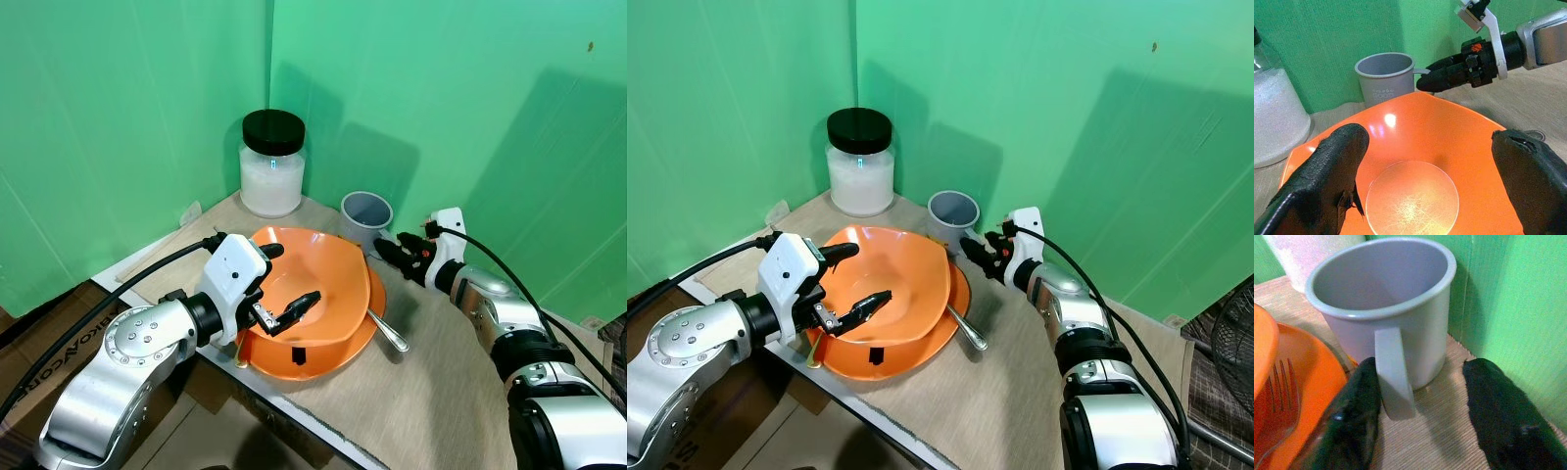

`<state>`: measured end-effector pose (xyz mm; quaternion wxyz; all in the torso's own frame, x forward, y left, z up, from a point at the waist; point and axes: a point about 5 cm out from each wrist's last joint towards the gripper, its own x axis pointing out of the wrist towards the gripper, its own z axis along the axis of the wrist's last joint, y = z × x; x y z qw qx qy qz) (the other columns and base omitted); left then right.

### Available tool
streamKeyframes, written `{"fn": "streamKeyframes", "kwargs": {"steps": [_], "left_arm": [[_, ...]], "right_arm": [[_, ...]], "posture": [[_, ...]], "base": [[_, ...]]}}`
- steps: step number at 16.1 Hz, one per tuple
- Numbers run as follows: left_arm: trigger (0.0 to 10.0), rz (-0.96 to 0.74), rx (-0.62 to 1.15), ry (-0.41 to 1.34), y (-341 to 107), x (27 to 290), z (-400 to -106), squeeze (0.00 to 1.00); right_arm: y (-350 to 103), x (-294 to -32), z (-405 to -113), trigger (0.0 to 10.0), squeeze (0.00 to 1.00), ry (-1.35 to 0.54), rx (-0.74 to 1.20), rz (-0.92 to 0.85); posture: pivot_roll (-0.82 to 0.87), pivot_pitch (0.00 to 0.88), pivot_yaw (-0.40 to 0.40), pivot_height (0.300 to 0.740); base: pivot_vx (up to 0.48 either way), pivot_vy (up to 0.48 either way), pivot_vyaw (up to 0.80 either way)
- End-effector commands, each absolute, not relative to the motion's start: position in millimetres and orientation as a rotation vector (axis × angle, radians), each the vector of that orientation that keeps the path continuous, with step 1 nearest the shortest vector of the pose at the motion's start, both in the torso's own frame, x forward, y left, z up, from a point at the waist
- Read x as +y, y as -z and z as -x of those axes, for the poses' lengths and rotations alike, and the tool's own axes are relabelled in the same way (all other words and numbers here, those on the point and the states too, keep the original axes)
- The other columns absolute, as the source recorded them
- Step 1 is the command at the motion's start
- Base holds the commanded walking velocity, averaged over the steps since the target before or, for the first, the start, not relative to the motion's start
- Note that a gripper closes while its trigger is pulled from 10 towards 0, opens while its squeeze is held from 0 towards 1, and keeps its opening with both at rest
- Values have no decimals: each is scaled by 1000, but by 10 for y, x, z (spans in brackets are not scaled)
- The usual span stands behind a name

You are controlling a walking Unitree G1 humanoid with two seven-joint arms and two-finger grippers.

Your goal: Setting the table

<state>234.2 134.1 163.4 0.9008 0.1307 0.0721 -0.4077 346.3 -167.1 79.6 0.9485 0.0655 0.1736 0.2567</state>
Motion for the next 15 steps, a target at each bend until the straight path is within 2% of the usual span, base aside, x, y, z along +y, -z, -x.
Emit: {"fn": "streamKeyframes", "kwargs": {"steps": [1, 15], "left_arm": [[10000, -274, 142, 862, -1646, 1305, -2338, 0], [10000, -278, 128, 870, -1674, 1282, -2371, 0]], "right_arm": [[-865, -1689, -3507, 0, 0, -517, 326, -132], [-870, -1644, -3477, 0, 0, -583, 279, -133]], "posture": [[53, 0, -129, 740], [47, 0, -122, 740]], "base": [[0, 0, 0], [0, 0, 0]]}}
